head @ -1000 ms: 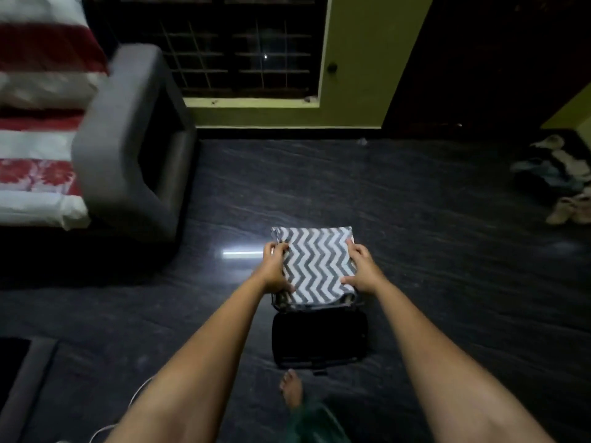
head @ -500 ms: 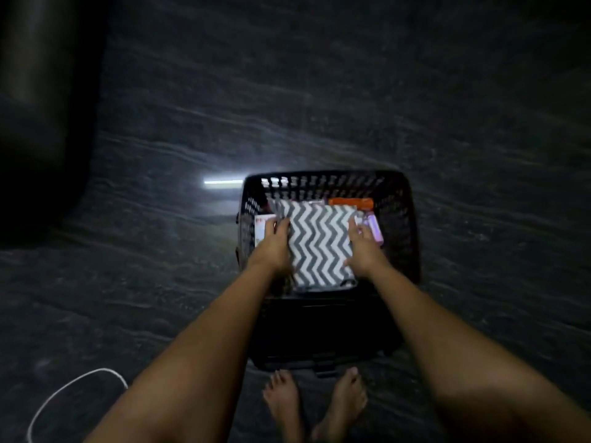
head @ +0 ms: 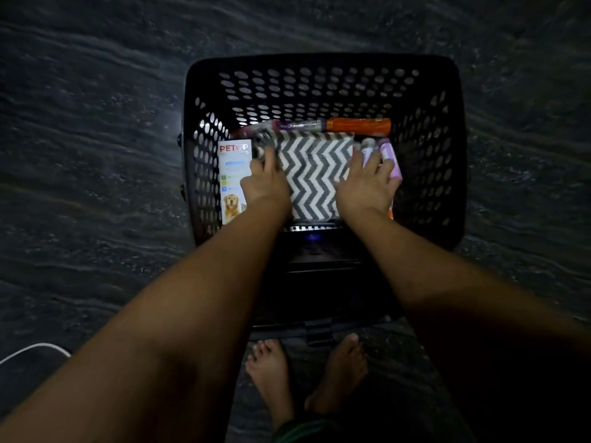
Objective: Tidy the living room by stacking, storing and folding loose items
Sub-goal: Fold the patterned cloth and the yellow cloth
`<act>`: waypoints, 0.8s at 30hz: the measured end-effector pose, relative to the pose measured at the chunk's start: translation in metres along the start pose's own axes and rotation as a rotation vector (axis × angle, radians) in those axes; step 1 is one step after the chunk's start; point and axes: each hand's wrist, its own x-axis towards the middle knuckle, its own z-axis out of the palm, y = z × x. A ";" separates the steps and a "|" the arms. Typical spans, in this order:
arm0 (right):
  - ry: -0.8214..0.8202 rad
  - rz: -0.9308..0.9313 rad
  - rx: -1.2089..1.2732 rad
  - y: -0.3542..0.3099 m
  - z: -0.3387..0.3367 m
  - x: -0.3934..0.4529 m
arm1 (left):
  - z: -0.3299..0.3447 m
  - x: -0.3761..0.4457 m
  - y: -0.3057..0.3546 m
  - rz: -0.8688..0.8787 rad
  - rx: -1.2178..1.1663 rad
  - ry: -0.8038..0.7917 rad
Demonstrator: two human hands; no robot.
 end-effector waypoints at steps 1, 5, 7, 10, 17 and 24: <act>-0.041 0.022 -0.043 0.002 0.001 -0.001 | 0.003 -0.002 0.002 0.022 0.098 0.044; -0.238 0.117 0.094 0.009 0.004 0.004 | 0.014 -0.002 0.012 0.139 0.186 -0.005; -0.187 0.107 0.146 0.016 0.003 0.007 | 0.018 0.000 0.016 0.184 0.072 -0.155; -0.046 0.042 0.042 0.028 -0.003 0.009 | 0.024 0.002 0.020 0.162 -0.010 -0.237; 0.055 0.022 0.026 0.033 -0.009 0.008 | 0.026 -0.005 0.022 0.115 -0.015 -0.377; 0.084 -0.193 -0.318 0.028 -0.010 0.005 | 0.025 -0.002 0.015 0.132 -0.003 -0.418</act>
